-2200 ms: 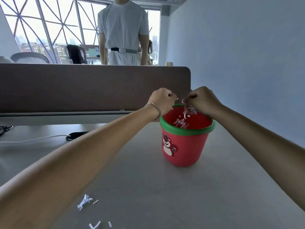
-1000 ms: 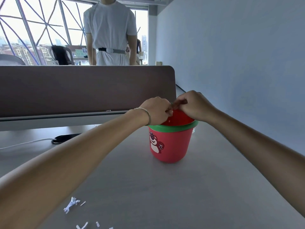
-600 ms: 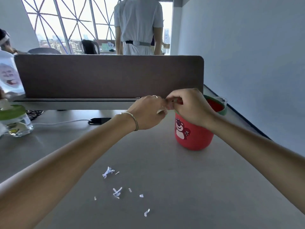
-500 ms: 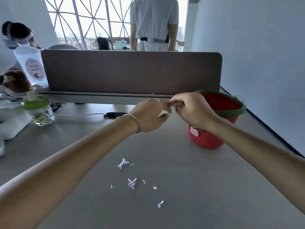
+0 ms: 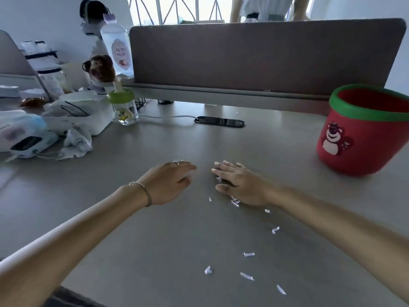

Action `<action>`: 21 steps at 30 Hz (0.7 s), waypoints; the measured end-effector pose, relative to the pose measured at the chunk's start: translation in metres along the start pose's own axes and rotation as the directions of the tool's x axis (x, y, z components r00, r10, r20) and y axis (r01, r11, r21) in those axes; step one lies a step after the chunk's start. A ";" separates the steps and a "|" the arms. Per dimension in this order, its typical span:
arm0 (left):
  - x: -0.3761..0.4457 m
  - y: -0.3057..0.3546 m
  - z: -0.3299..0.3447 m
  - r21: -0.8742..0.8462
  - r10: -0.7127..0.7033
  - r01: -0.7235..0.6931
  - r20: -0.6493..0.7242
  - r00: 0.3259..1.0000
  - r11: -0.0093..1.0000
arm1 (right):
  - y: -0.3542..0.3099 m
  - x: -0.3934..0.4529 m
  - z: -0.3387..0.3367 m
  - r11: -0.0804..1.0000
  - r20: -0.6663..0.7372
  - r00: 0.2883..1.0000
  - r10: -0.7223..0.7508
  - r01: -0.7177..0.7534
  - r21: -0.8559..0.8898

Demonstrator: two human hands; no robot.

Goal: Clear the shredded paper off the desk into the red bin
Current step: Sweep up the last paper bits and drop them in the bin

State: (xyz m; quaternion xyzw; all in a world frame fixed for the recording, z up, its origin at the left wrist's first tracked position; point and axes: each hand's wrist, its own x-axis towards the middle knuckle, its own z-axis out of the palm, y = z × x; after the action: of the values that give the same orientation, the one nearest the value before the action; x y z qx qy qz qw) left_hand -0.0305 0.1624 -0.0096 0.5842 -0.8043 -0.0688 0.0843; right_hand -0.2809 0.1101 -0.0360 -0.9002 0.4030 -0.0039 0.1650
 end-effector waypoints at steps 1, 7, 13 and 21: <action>-0.009 -0.003 0.001 0.000 0.025 -0.025 0.021 0.999 1.000 | 0.002 -0.003 0.007 0.999 -0.004 1.000 -0.013 0.013 -0.040; -0.067 -0.004 0.015 0.094 0.103 -0.130 0.245 0.964 0.987 | -0.011 -0.047 0.025 0.993 0.011 0.998 -0.065 0.066 -0.100; -0.105 0.034 0.027 0.184 0.168 -0.242 0.343 0.924 0.953 | -0.040 -0.103 0.034 0.990 0.081 0.989 -0.127 0.132 -0.053; -0.061 0.064 0.048 0.096 0.110 -0.133 0.218 0.970 0.986 | -0.029 -0.130 0.036 0.997 0.029 0.999 -0.028 0.030 -0.065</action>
State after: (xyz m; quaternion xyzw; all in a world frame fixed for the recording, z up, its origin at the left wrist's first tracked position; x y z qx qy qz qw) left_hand -0.0820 0.2412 -0.0459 0.5269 -0.8455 -0.0810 -0.0301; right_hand -0.3431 0.2334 -0.0449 -0.9108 0.3875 0.0196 0.1409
